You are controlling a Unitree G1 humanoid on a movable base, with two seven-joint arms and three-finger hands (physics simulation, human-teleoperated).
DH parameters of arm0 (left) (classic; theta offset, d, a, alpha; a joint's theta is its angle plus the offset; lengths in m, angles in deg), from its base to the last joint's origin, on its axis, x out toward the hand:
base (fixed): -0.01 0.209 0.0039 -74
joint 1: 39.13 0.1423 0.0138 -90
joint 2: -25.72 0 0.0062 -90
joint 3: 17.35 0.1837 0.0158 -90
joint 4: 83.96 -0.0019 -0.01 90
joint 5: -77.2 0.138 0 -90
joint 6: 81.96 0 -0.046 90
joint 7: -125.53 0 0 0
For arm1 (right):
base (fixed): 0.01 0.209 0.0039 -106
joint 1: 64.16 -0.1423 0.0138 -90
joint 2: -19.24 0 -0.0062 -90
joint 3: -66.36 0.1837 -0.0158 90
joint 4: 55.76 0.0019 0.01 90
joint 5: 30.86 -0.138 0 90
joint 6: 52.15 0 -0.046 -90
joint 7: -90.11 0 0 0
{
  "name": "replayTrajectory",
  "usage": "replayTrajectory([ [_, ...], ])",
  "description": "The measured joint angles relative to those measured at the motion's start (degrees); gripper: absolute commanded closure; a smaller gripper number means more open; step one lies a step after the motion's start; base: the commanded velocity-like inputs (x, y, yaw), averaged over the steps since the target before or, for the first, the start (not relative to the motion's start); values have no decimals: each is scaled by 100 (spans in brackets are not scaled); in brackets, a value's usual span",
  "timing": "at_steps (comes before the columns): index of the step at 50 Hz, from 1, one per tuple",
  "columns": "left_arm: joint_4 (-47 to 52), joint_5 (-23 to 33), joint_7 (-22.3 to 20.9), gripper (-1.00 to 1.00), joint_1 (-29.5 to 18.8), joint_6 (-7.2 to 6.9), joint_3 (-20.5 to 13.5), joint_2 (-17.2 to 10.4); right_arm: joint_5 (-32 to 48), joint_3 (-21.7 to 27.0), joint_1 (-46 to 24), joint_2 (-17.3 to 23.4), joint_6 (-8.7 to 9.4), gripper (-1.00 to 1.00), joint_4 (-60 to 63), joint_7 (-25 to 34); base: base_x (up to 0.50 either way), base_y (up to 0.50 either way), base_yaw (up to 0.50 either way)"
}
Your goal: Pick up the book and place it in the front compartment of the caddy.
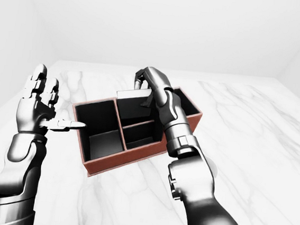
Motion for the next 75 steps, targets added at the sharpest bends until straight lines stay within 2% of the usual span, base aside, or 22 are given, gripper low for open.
replayTrajectory([
  [6, -15, 1, -1, -100, -4, 0, -1, -1, 9, -17, -83, 12, -101, 100, -184, -56, 0, 0, 0],
  [37, 13, -6, -5, -100, 5, 0, -5, -1, -16, -43, -550, 69, -101, 100, -1003, -408, 0, 0, 0],
  [75, 6, -54, 18, -100, -17, 0, -17, -6, -246, -67, -708, -70, -101, 100, -1239, -459, 0, 0, 0],
])
